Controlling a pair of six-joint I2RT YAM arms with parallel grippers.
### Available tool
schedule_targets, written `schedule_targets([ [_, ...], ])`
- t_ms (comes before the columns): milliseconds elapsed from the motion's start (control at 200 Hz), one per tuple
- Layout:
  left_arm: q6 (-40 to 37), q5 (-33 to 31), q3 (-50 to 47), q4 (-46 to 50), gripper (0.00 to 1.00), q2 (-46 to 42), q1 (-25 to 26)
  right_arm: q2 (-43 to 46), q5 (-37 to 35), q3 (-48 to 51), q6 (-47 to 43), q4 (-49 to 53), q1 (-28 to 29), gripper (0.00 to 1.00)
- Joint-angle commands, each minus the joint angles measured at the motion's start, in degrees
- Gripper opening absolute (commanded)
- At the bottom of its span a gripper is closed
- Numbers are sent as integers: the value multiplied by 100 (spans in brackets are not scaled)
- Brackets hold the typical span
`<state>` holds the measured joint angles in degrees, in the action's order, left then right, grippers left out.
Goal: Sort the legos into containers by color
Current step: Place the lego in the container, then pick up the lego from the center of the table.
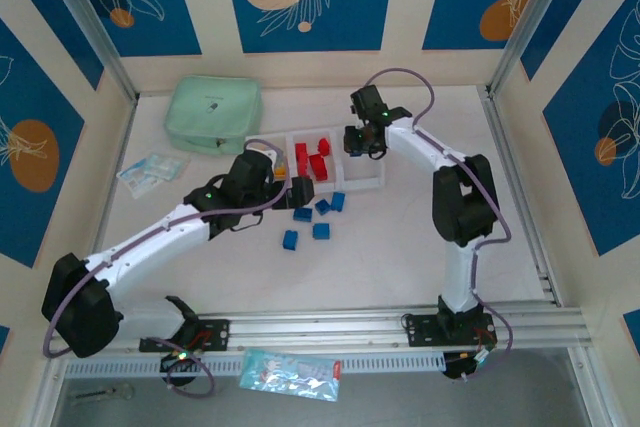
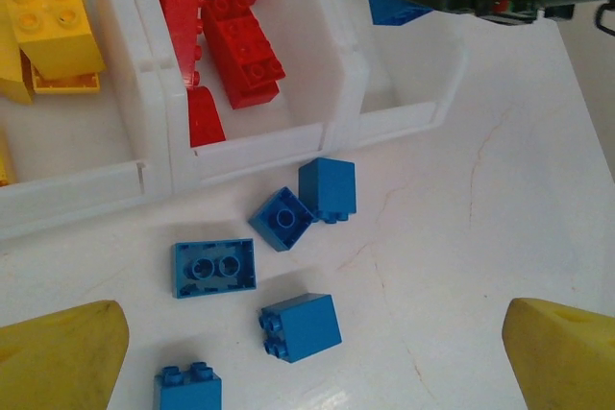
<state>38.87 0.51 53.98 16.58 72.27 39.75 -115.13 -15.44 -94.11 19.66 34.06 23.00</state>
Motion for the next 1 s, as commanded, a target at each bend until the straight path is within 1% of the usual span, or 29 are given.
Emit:
schedule_targets([
  [0, -60, 165, 148, -111, 99, 77, -111, -314, 36, -413, -192, 150, -33, 35],
  [120, -68, 195, 148, -83, 99, 64, -159, -398, 7, -561, -199, 187, -33, 45],
  [210, -80, 202, 148, -59, 99, 23, -171, -264, -11, -511, -191, 192, -33, 49],
  [355, -70, 251, 131, -25, 99, -70, -204, 207, -28, -195, -163, 167, 9, 50],
  [530, -40, 313, 5, 42, 99, -384, -204, 1013, -46, 630, 6, 166, 231, 51],
  [600, -44, 335, -69, 143, 99, -539, -219, 1360, -83, 1030, 143, 162, 380, 52],
  [725, -78, 383, -194, 487, 99, -818, -219, 1871, 101, 1720, 480, 150, 706, 57],
  [835, -101, 329, -370, 782, 99, -1115, -221, 2104, 46, 2218, 857, 136, 1134, 64],
  [995, -37, 145, -685, 1078, 99, -1571, -228, 2271, -87, 2705, 1337, -53, 1767, 68],
])
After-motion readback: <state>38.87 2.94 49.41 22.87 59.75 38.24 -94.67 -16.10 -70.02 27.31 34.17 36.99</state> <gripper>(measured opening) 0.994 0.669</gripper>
